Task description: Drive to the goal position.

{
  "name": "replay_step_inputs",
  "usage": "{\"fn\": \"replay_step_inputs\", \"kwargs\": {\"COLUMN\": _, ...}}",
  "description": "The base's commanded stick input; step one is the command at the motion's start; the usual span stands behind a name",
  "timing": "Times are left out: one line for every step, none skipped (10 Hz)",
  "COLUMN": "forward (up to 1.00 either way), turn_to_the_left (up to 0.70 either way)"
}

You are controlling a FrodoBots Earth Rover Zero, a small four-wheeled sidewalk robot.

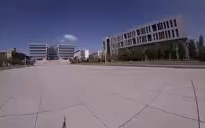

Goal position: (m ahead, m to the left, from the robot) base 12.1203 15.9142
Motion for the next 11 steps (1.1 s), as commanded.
{"fn": "replay_step_inputs", "kwargs": {"forward": 0.70, "turn_to_the_left": -0.35}}
{"fn": "replay_step_inputs", "kwargs": {"forward": 0.70, "turn_to_the_left": -0.33}}
{"fn": "replay_step_inputs", "kwargs": {"forward": 0.70, "turn_to_the_left": -0.11}}
{"fn": "replay_step_inputs", "kwargs": {"forward": 0.70, "turn_to_the_left": 0.00}}
{"fn": "replay_step_inputs", "kwargs": {"forward": 0.70, "turn_to_the_left": 0.00}}
{"fn": "replay_step_inputs", "kwargs": {"forward": 0.70, "turn_to_the_left": 0.00}}
{"fn": "replay_step_inputs", "kwargs": {"forward": 0.70, "turn_to_the_left": 0.00}}
{"fn": "replay_step_inputs", "kwargs": {"forward": 0.70, "turn_to_the_left": 0.14}}
{"fn": "replay_step_inputs", "kwargs": {"forward": 0.70, "turn_to_the_left": 0.32}}
{"fn": "replay_step_inputs", "kwargs": {"forward": 0.70, "turn_to_the_left": 0.35}}
{"fn": "replay_step_inputs", "kwargs": {"forward": 0.70, "turn_to_the_left": 0.35}}
